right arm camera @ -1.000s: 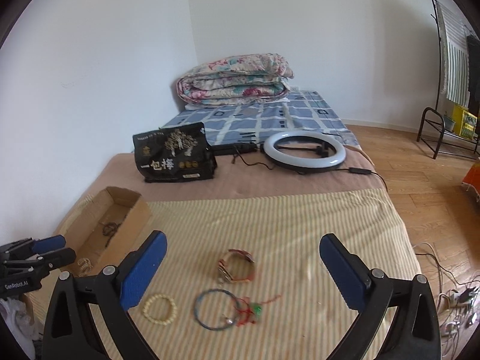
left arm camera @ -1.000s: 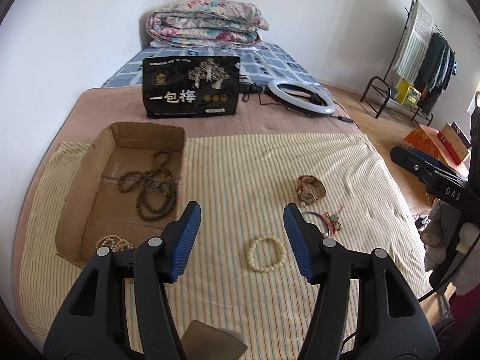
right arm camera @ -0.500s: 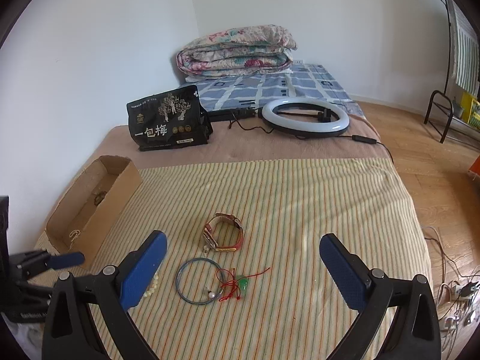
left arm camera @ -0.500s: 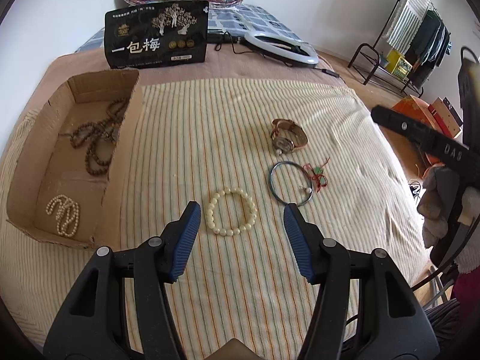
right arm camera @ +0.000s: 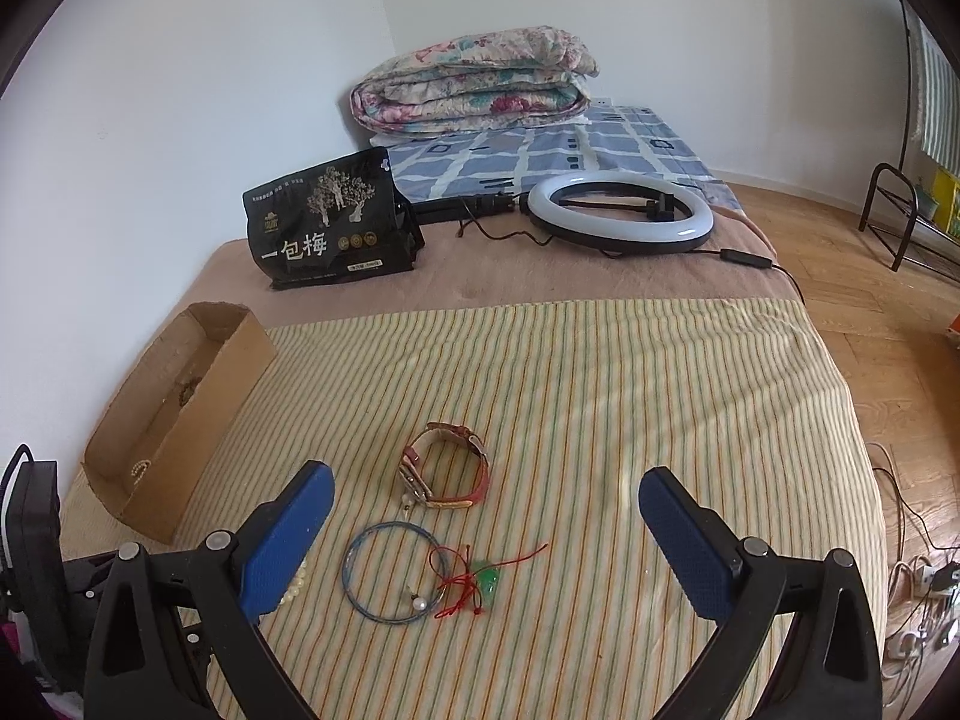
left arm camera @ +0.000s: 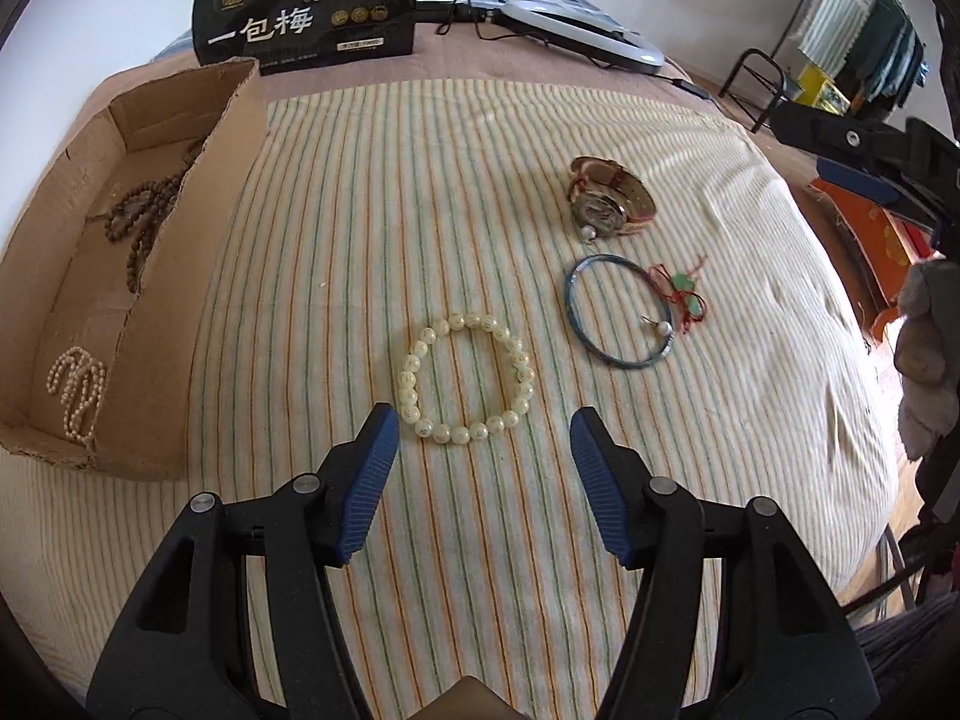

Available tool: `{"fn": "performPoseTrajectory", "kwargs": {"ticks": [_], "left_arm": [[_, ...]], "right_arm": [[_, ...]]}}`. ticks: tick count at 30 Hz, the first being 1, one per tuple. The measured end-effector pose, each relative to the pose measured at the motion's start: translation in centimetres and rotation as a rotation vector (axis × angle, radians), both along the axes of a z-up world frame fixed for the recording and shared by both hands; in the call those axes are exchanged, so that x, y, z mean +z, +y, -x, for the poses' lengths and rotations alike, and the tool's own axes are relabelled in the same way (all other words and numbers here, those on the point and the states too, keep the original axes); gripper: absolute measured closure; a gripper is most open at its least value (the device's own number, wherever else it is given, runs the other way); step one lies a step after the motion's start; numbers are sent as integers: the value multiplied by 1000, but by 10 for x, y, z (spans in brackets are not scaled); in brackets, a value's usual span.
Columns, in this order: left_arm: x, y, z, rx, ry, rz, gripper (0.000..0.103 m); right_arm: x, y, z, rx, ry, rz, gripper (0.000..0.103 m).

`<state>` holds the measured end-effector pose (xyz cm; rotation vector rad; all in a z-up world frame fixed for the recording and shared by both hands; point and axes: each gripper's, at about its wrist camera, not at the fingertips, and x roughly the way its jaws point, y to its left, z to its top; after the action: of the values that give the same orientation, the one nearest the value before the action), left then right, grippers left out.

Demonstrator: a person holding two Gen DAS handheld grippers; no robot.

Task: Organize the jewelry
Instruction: 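Close the left tool on the pale jade bracelet while the right tool approaches the red-strap watch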

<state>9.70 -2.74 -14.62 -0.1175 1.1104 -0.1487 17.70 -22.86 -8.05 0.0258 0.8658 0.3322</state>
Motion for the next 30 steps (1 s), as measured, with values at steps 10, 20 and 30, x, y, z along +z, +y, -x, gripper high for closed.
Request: {"fn": "performPoseTrajectory", "kwargs": {"ticks": [10,20,30], "left_arm": [[-12,5,-18,53,-38,-46,41],[-26,13,-26,59,-18,-77,57],[-34,11,-28,37,-28,-89,65]], "right_arm": [[-20,6,-20,3,44,23,3],[-45,19,-42,43,120,36,17],[-76,31,-62,36,209,89,28]]}}
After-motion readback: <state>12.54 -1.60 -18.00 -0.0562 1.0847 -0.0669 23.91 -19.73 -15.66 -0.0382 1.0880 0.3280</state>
